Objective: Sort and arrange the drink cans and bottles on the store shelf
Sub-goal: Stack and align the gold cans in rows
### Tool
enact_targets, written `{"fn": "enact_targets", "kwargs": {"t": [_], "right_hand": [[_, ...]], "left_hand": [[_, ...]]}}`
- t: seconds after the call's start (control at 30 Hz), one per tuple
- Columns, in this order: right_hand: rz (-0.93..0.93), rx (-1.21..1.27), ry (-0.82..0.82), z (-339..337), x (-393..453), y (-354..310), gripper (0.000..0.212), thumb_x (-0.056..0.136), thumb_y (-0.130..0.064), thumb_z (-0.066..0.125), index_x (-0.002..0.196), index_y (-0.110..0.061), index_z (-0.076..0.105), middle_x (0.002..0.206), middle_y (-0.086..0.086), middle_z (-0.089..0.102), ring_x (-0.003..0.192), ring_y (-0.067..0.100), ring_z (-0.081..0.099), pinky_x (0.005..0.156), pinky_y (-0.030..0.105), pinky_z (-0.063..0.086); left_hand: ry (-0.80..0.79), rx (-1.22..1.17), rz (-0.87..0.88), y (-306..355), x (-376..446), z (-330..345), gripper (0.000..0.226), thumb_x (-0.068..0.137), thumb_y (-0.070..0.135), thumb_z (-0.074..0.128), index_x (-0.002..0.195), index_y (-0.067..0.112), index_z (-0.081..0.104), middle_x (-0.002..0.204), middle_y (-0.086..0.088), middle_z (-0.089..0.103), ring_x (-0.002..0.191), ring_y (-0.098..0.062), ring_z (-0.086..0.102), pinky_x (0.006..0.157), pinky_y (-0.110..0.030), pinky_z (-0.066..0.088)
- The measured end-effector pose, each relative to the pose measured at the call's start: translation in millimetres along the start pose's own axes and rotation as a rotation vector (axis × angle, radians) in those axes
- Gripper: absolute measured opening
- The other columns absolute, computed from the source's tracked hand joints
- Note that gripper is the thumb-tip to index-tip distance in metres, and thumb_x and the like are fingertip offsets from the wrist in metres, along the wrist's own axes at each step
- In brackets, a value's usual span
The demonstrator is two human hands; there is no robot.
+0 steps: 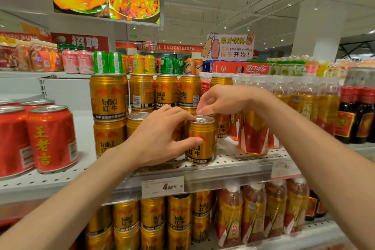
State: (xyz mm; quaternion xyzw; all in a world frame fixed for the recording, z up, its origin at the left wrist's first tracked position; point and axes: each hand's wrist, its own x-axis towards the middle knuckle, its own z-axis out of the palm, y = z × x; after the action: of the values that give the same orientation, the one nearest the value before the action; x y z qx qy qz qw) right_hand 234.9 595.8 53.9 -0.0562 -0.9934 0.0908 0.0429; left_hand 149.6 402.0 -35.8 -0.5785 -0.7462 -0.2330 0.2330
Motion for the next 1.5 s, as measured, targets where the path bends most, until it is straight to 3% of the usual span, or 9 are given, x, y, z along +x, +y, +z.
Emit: {"fn": "enact_targets", "kwargs": {"t": [0.13,0.23,0.43,0.63,0.77,0.9,1.03,1.23,1.5], "right_hand": [[-0.002,-0.043,-0.144,-14,-3,1,0.037,0.097,-0.020,0.062,0.133,-0.031,0.062,0.139,-0.007,0.058,0.127,0.012,0.053,0.105,0.034,0.046],[0.004,-0.063,-0.195,-13,-1,1,0.052,0.090,-0.014,0.072,0.136,-0.030,0.055,0.151,-0.003,0.047,0.123,0.010,0.048,0.101,0.032,0.044],[-0.054,-0.131,-0.095,-5,-3,10,0.054,0.086,-0.029,0.078,0.133,-0.029,0.053,0.143,-0.001,0.049,0.111,0.012,0.054,0.083,0.026,0.047],[-0.028,-0.259,-0.090,-9,-26,16,0.061,0.087,-0.038,0.076,0.139,-0.028,0.047,0.143,-0.003,0.048,0.126,0.018,0.050,0.100,0.035,0.045],[-0.008,-0.322,-0.084,-5,-35,17,0.062,0.088,-0.033,0.075,0.140,-0.027,0.042,0.135,0.000,0.054,0.116,0.021,0.055,0.098,0.041,0.051],[-0.037,-0.365,-0.014,3,-34,16,0.062,0.085,-0.044,0.076,0.135,-0.027,0.044,0.128,0.002,0.059,0.112,0.024,0.056,0.096,0.045,0.050],[-0.033,-0.347,-0.041,2,-37,23,0.061,0.085,-0.026,0.077,0.135,-0.027,0.041,0.113,0.001,0.060,0.096,0.020,0.058,0.085,0.041,0.054],[-0.038,-0.521,0.028,13,-29,21,0.066,0.089,-0.051,0.068,0.141,-0.019,0.042,0.128,0.004,0.061,0.111,0.027,0.060,0.094,0.043,0.054],[-0.091,-0.283,0.010,11,-32,21,0.084,0.083,-0.043,0.079,0.151,-0.028,0.032,0.143,0.000,0.053,0.124,0.021,0.054,0.103,0.041,0.049]], "left_hand": [[0.004,-0.009,-0.012,2,0,0,0.072,0.080,0.080,0.043,0.130,0.032,0.061,0.126,0.016,0.063,0.116,-0.007,0.050,0.099,-0.037,0.048],[0.005,-0.011,-0.021,2,-1,0,0.070,0.081,0.080,0.044,0.129,0.032,0.061,0.125,0.017,0.063,0.115,-0.005,0.050,0.098,-0.036,0.048],[-0.006,-0.014,-0.033,4,1,-2,0.070,0.081,0.080,0.046,0.129,0.032,0.061,0.124,0.019,0.061,0.116,-0.002,0.049,0.098,-0.033,0.049],[0.010,0.026,-0.044,3,1,2,0.067,0.082,0.080,0.047,0.128,0.033,0.060,0.123,0.021,0.060,0.117,0.000,0.049,0.098,-0.030,0.049],[0.035,0.100,-0.055,4,3,9,0.067,0.084,0.081,0.043,0.129,0.033,0.060,0.126,0.019,0.061,0.118,-0.003,0.049,0.098,-0.032,0.049],[0.026,0.145,-0.063,6,6,10,0.073,0.085,0.082,0.037,0.133,0.032,0.059,0.134,0.018,0.057,0.123,-0.004,0.047,0.101,-0.033,0.047],[-0.001,0.166,-0.072,7,9,8,0.078,0.082,0.083,0.034,0.135,0.032,0.058,0.135,0.018,0.057,0.124,-0.005,0.046,0.103,-0.033,0.046],[-0.027,0.205,-0.080,10,11,7,0.079,0.082,0.083,0.033,0.136,0.031,0.058,0.134,0.016,0.058,0.123,-0.005,0.046,0.103,-0.030,0.045],[-0.052,0.231,-0.111,15,16,6,0.075,0.083,0.075,0.043,0.141,0.030,0.054,0.140,0.014,0.054,0.125,-0.006,0.042,0.105,-0.030,0.043]]}}
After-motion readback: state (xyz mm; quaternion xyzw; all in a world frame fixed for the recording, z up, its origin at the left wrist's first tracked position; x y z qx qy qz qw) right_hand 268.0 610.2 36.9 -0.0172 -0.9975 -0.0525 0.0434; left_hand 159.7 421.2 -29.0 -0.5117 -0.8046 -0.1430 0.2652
